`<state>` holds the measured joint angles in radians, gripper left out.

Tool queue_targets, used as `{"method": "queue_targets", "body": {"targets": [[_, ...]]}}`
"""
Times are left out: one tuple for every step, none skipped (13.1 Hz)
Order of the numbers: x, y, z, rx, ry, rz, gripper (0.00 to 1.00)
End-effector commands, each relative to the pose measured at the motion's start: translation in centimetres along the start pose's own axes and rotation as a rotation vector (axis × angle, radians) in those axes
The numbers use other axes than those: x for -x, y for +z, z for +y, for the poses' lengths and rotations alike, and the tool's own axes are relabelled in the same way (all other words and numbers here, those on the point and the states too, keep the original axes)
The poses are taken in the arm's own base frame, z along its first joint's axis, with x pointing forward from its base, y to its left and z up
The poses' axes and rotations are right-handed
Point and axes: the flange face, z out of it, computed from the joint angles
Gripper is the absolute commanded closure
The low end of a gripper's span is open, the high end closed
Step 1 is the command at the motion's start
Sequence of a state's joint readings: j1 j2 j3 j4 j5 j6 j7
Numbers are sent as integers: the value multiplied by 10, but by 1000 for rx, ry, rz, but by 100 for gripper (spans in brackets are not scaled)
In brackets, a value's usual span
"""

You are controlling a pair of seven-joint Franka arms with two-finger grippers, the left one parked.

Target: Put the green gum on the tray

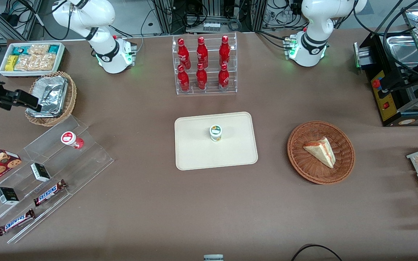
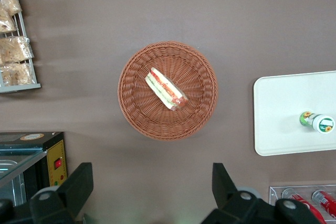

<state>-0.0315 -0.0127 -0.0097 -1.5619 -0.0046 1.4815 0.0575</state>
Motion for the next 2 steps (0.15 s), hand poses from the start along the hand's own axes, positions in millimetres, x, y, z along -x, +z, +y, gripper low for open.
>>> {"method": "queue_targets", "body": {"targets": [[-12,-5,-1,9,-13,18,0],[-13,-3,-1,9,-13,16,0]]}}
